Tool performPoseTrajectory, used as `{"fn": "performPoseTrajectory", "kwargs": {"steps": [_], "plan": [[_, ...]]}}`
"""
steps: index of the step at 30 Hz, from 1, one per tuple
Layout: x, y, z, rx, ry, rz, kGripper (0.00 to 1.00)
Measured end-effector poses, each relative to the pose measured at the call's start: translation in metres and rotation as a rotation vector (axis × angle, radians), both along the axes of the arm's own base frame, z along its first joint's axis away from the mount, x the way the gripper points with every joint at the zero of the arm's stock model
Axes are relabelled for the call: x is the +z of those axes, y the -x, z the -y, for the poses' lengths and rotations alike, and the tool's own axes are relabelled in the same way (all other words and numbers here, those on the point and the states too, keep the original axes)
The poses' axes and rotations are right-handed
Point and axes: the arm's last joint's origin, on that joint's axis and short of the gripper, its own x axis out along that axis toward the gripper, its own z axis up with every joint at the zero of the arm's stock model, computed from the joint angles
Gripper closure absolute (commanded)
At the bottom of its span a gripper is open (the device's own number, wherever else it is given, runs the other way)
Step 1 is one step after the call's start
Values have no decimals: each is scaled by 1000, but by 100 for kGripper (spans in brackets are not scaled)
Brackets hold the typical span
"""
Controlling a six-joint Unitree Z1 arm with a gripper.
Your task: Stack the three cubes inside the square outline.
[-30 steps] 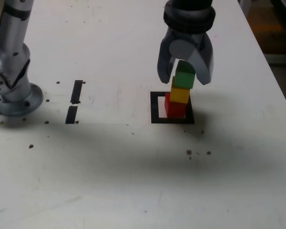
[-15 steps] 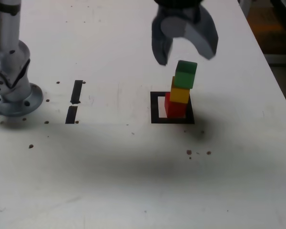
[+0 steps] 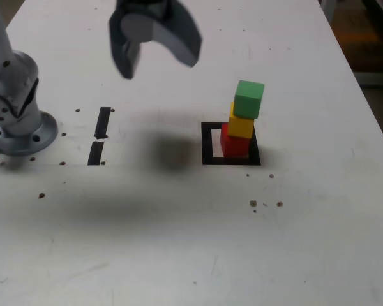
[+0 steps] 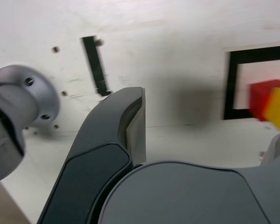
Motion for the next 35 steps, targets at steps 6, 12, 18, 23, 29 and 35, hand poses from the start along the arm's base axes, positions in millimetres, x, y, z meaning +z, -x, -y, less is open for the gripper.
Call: {"fn": "performPoseTrajectory", "kwargs": {"steps": [6, 12, 18, 23, 29, 35], "plan": [[-30, 16, -2, 19, 25, -28, 1], [-56, 23, -1, 22, 45, -31, 1], [-68, 27, -1, 19, 55, -23, 1], [-75, 30, -1, 14, 55, -33, 1], [-90, 28, -1, 13, 55, -38, 1], [-98, 29, 5, -11, 69, -19, 1]]}}
